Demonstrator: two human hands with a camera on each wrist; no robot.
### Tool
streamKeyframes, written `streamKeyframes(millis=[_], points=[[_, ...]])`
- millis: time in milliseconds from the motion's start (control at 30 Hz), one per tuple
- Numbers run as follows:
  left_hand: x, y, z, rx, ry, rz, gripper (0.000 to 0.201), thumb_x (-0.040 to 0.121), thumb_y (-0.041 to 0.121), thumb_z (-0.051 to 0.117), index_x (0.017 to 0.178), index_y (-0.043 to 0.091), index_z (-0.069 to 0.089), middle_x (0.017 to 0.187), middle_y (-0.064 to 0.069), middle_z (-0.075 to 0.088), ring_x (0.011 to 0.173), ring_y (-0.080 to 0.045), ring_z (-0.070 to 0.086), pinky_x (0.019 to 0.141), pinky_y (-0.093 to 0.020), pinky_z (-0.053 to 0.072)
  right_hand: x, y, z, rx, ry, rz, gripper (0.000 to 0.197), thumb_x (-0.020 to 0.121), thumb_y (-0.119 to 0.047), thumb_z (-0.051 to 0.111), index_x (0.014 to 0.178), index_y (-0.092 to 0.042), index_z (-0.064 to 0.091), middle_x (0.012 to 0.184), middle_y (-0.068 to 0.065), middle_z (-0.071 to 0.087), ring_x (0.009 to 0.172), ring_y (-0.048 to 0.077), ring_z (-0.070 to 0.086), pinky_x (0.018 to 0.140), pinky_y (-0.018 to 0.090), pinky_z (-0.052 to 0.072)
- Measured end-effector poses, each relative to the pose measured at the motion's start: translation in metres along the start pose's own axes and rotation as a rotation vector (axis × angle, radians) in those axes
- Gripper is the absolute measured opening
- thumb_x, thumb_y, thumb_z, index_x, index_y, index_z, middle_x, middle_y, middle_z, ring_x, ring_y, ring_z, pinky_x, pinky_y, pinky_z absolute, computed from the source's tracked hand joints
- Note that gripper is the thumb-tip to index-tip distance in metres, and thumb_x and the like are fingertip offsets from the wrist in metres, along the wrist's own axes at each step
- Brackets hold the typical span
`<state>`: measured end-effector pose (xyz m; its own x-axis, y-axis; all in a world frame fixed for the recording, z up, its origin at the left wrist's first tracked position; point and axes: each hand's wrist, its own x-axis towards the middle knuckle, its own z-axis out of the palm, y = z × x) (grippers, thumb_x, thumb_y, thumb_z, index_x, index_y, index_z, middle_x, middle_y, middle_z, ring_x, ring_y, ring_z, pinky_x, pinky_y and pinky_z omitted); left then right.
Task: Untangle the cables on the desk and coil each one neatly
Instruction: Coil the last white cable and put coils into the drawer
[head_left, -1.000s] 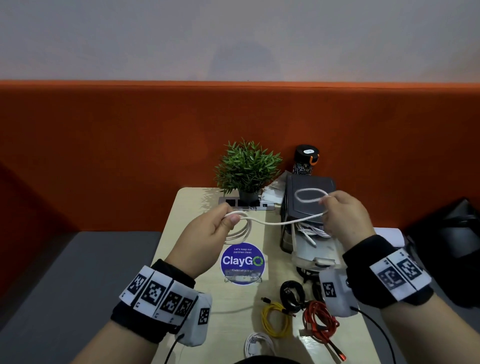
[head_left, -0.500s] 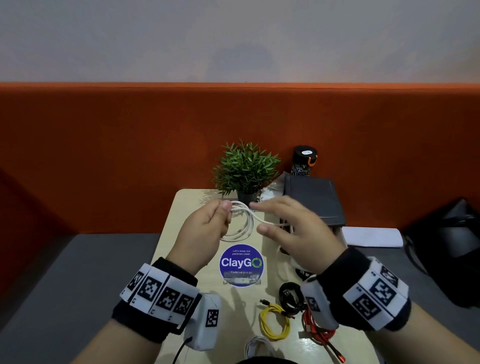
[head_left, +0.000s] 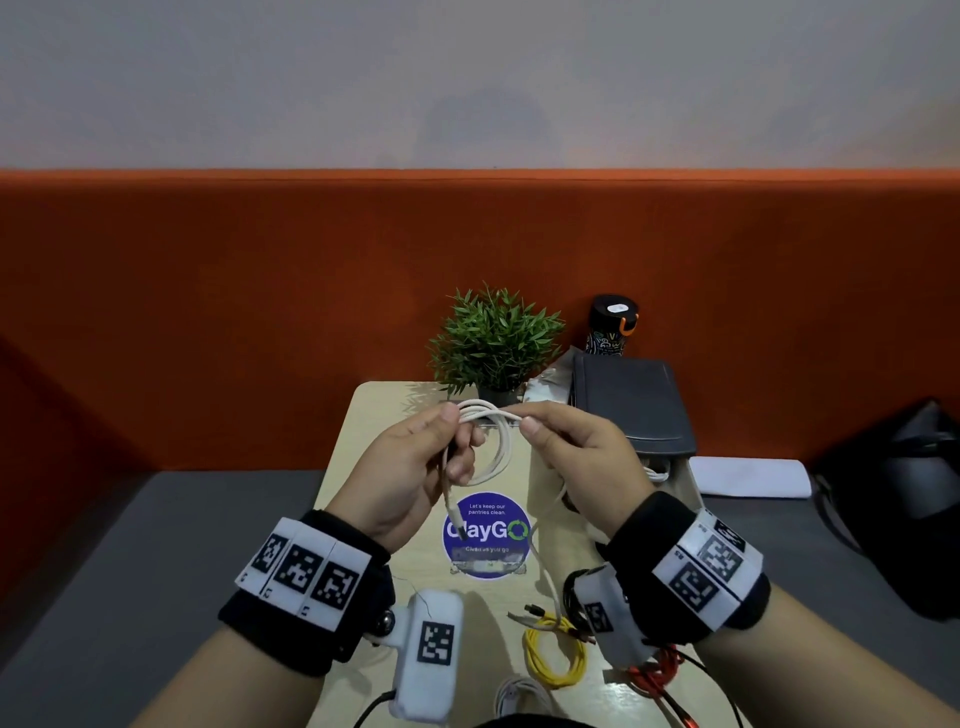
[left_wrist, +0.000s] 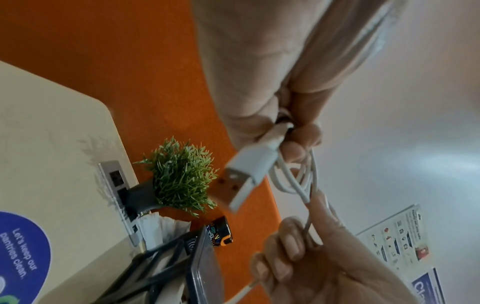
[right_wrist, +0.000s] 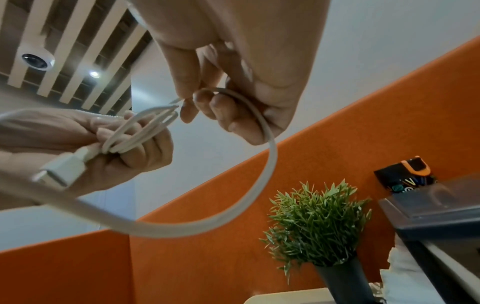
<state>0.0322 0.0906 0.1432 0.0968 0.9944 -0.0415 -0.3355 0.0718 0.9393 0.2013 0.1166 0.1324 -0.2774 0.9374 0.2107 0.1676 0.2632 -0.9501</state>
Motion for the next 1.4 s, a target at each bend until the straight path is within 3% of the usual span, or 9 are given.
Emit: streamKeyframes(millis=[267,433,533,667,867,1000,1100,1233,1400], points=[[0.001,0.008,0.008,-0.2,-0.072,-0.11,0.028,0.089,0.033,0.04,0.076,0.008,0.042,0.056,0.001,0.039,0.04,-0.006,0.027,0.04,-0.017,0.031,-0.001,0.023,0.013,0.24,-0.053,0.089,0.055,0.102,-0.008,0.034,0.111,-0.055,0.061,0.068,0.012,0.034,0.051,0.007,0.032,0.046,0.016,0.029],[0.003,0.002,0.009,-0.212,0.047,-0.015,0.029,0.09,0.031,0.041,0.08,0.005,0.047,0.049,0.002,0.035,0.043,-0.011,0.037,0.044,-0.018,0.036,-0.009,0.032,0.021,-0.341,-0.258,0.039,0.074,0.097,-0.003,0.034,0.139,-0.06,0.016,0.071,0.0,0.05,0.063,0.014,0.046,0.061,0.028,0.041],[0.003,0.003,0.009,-0.146,0.072,0.088,0.023,0.09,0.024,0.041,0.084,0.005,0.05,0.055,-0.002,0.054,0.05,-0.014,0.053,0.055,-0.022,0.045,-0.016,0.031,0.028,-0.618,-0.409,0.041,0.039,0.095,-0.006,0.039,0.127,-0.028,0.043,0.09,0.003,0.059,0.082,0.02,0.056,0.072,0.032,0.045],[0.008,0.012,0.007,0.131,0.096,0.224,0.024,0.099,0.015,0.033,0.086,0.008,0.051,0.066,-0.004,0.068,0.062,-0.018,0.064,0.07,-0.034,0.047,-0.038,0.018,0.045,-0.531,-0.591,-0.104,0.042,0.092,0.0,0.043,0.119,-0.025,0.063,0.106,0.004,0.06,0.096,0.017,0.056,0.084,0.029,0.047],[0.01,0.018,-0.004,0.245,0.155,0.27,0.024,0.1,0.016,0.035,0.085,0.008,0.052,0.065,-0.004,0.067,0.062,-0.021,0.064,0.066,-0.037,0.05,-0.024,0.018,0.024,-0.353,-0.212,0.134,0.032,0.087,-0.006,0.043,0.097,-0.019,0.07,0.09,-0.006,0.064,0.084,0.01,0.059,0.071,0.015,0.048],[0.007,0.015,-0.007,0.291,0.168,0.256,0.024,0.101,0.017,0.034,0.086,0.007,0.051,0.059,-0.004,0.058,0.054,-0.016,0.056,0.049,-0.031,0.046,-0.01,0.018,0.008,0.015,0.094,0.284,0.031,0.094,-0.007,0.039,0.107,-0.024,0.062,0.098,0.005,0.068,0.082,0.013,0.065,0.077,0.029,0.052],[0.006,0.01,-0.003,0.278,0.109,0.215,0.025,0.101,0.017,0.034,0.085,0.007,0.051,0.054,-0.001,0.046,0.049,-0.014,0.047,0.046,-0.031,0.041,-0.005,0.013,0.007,-0.123,0.01,0.156,0.047,0.098,-0.029,0.047,0.142,-0.038,0.033,0.128,-0.014,0.056,0.114,0.003,0.055,0.097,0.025,0.042],[0.004,0.005,0.004,0.179,-0.025,0.11,0.026,0.091,0.027,0.042,0.084,0.004,0.05,0.052,0.003,0.036,0.045,-0.011,0.037,0.04,-0.02,0.036,0.001,0.011,0.015,-0.246,-0.049,0.081,0.072,0.096,-0.027,0.051,0.148,-0.046,0.005,0.152,-0.021,0.025,0.138,-0.003,0.024,0.108,0.019,0.023],[0.001,0.003,0.006,0.088,-0.099,0.056,0.029,0.085,0.032,0.044,0.085,0.003,0.05,0.053,0.003,0.03,0.044,-0.009,0.033,0.04,-0.019,0.033,0.009,0.013,0.021,-0.116,0.031,0.006,0.041,0.1,-0.016,0.043,0.133,-0.039,0.044,0.119,-0.017,0.061,0.109,0.003,0.056,0.095,0.027,0.044]])
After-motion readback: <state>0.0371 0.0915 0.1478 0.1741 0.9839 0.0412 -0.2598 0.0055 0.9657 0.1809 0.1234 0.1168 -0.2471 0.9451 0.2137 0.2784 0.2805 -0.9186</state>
